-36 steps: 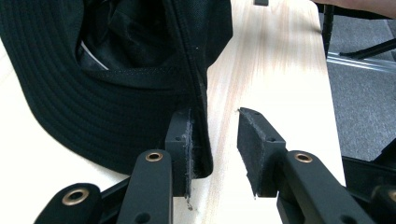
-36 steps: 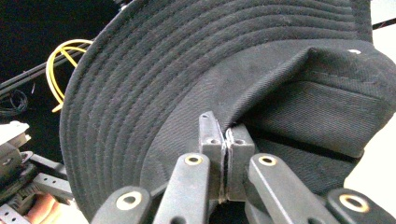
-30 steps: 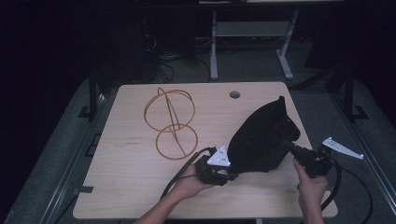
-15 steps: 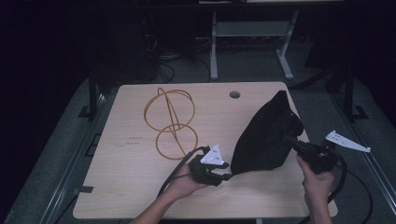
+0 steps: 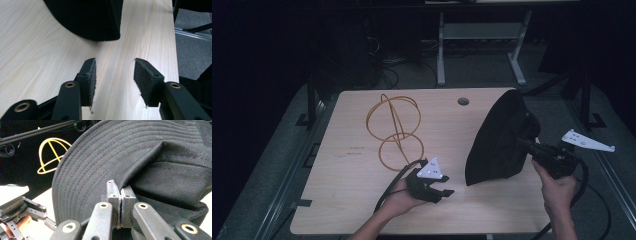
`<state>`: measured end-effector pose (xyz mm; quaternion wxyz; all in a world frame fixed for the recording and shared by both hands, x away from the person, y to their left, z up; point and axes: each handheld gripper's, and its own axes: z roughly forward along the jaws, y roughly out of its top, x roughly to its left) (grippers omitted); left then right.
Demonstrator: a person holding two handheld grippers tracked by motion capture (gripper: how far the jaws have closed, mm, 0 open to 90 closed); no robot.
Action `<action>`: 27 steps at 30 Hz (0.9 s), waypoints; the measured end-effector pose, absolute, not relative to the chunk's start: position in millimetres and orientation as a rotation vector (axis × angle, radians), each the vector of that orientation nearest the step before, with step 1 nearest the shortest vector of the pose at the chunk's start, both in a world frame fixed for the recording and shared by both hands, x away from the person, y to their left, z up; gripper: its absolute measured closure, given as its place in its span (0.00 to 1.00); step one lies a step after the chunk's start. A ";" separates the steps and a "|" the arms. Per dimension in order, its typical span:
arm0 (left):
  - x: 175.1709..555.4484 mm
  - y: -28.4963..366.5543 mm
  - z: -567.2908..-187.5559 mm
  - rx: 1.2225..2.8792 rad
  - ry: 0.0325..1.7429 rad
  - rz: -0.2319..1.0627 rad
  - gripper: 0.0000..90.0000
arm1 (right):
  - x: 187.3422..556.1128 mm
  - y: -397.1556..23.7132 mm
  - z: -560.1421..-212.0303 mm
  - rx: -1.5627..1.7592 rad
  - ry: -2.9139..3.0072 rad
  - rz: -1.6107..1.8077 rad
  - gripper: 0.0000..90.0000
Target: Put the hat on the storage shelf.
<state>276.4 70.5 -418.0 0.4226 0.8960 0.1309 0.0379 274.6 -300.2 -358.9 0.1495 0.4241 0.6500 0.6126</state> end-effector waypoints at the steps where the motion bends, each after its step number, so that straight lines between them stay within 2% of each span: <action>1: 275.6 72.0 -418.5 2.240 0.334 0.091 0.56 | 275.1 -299.6 -357.3 1.214 1.875 1.756 0.98; 27: 264.8 104.2 -429.1 2.196 0.418 0.061 0.38 | 286.3 -284.4 -316.8 1.077 1.971 1.703 0.98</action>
